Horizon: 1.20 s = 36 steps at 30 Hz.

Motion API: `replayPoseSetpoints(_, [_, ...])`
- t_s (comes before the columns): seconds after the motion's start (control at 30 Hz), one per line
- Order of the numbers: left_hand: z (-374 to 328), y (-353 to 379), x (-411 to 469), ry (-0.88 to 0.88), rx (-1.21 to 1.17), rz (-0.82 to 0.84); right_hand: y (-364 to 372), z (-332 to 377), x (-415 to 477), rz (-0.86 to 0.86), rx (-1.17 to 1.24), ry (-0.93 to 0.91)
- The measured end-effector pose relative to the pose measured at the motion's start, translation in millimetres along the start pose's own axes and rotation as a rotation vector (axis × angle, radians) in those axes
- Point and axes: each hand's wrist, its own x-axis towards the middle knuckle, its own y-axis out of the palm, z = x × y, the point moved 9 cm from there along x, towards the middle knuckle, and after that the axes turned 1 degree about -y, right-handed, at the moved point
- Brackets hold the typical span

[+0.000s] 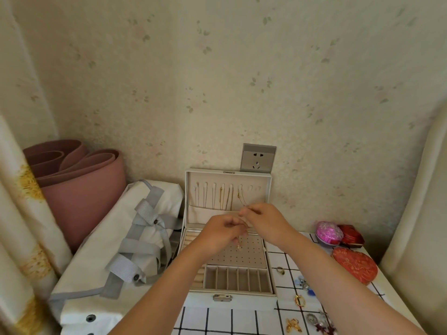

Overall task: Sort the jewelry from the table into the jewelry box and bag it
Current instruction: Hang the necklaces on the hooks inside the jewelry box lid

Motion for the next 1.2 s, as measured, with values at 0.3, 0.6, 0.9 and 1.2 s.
replayPoseSetpoints(0.3, [-15, -10, 0, 0.000, 0.011, 0.009, 46, -24, -22, 0.251, 0.142, 0.116])
replayPoseSetpoints(0.6, [-13, -31, 19, 0.175, 0.576, -0.150, 9, -11, 0, 0.037, 0.096, -0.011])
replayPoseSetpoints(0.9, [-12, -11, 22, 0.340, 1.087, -0.239, -18, 20, 36, -0.079, -0.083, -0.156])
replayPoseSetpoints(1.2, [-10, -6, 29, 0.363, 1.109, -0.183, 8, 19, 53, -0.029, -0.567, -0.265])
